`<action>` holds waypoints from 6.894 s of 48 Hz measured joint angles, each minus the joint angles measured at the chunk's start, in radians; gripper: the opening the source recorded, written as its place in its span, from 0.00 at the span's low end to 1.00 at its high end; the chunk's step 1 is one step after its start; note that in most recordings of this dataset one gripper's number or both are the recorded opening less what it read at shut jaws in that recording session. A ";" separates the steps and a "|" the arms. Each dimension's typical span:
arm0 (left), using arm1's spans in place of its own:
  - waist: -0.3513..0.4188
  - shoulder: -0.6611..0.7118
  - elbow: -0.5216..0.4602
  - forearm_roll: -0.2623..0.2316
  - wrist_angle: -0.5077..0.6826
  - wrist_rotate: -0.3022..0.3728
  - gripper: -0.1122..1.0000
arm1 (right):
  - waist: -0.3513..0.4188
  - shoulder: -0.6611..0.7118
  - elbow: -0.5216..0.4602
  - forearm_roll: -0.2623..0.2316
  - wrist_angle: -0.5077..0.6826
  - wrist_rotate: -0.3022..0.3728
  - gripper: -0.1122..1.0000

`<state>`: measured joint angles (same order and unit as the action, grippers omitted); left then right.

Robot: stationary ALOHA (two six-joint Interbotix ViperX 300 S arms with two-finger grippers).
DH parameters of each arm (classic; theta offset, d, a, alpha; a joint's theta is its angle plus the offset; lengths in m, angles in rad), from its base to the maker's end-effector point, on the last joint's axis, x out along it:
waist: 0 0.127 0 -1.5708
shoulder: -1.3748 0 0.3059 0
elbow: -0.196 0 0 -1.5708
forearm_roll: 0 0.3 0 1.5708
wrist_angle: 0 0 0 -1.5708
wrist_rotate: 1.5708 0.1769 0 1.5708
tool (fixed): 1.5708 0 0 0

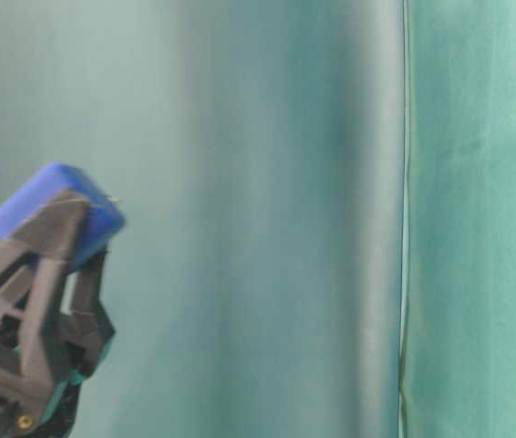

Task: Handover the blue block to the right arm after grasping it with the left arm, then place it in the designated position.
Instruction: 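Lift the blue cube and rotate it toward the right arm, then move the open right gripper toward the cube held by the left gripper, then close the right gripper on the cube beside the left gripper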

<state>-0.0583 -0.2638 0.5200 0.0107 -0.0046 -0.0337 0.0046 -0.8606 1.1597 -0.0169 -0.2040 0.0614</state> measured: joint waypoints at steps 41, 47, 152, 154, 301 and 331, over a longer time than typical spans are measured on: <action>0.000 -0.031 0.034 -0.002 -0.078 0.014 0.52 | 0.000 0.000 0.000 0.000 0.000 0.000 0.94; 0.000 -0.031 0.034 -0.002 -0.078 0.014 0.52 | 0.000 0.000 0.000 0.000 0.000 0.000 0.94; 0.000 -0.031 0.034 -0.003 -0.077 0.012 0.52 | 0.003 0.002 -0.169 -0.770 0.063 -0.324 0.93; 0.000 -0.031 0.034 -0.003 -0.077 0.012 0.52 | 0.002 0.002 -0.170 -0.796 0.061 -0.336 0.93; -0.002 -0.031 0.034 -0.005 -0.061 0.011 0.52 | 0.003 0.614 -0.634 -0.897 -0.020 -0.437 0.93; -0.002 -0.031 0.034 -0.005 -0.054 0.008 0.52 | 0.009 0.637 -0.660 -0.897 0.046 -0.428 0.76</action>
<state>-0.0598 -0.2945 0.5538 0.0061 -0.0583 -0.0261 0.0138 -0.2240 0.5001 -0.9143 -0.1580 -0.3666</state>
